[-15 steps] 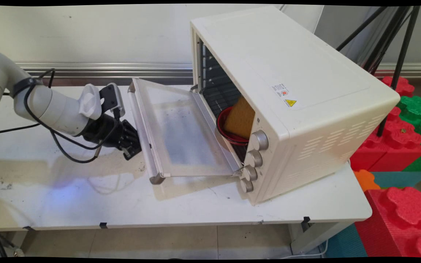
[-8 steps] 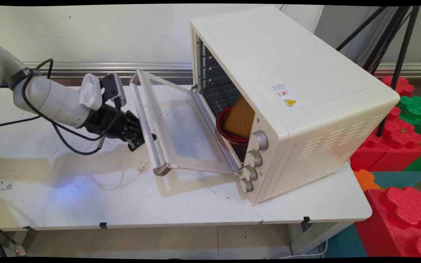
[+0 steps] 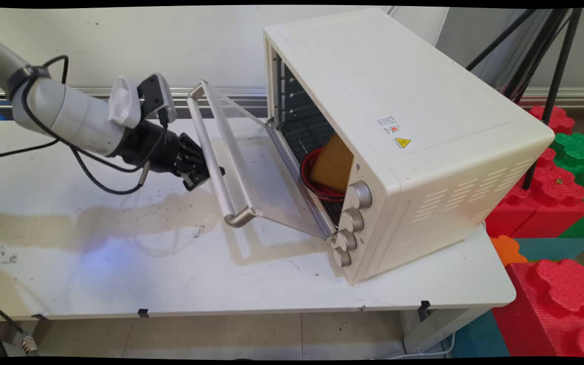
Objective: Close the oven
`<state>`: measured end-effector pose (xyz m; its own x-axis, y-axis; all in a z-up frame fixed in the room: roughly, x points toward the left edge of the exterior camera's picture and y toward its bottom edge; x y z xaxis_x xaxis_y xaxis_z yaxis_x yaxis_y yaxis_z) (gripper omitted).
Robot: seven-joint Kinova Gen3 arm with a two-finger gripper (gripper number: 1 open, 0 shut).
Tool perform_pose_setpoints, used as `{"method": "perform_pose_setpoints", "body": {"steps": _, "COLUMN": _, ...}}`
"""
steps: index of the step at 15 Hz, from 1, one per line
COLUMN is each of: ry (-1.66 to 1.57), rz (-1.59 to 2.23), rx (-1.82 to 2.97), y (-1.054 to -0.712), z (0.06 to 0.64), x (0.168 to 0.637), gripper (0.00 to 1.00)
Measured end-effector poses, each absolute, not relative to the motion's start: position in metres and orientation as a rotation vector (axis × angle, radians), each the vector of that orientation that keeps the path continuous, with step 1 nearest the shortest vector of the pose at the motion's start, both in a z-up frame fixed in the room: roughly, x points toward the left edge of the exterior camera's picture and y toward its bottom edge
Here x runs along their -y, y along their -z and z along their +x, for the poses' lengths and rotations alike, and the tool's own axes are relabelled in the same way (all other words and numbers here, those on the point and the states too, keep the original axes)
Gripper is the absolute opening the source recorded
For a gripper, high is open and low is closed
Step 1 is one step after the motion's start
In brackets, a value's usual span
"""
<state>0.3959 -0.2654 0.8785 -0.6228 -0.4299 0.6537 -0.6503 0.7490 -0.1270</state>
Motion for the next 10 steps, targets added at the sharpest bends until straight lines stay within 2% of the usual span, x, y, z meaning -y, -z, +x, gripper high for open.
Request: {"method": "perform_pose_setpoints", "body": {"steps": 10, "ry": -0.477, "rz": 0.736, "rx": 2.325, "y": -0.915, "z": 0.378, "x": 0.29, "gripper": 0.0}}
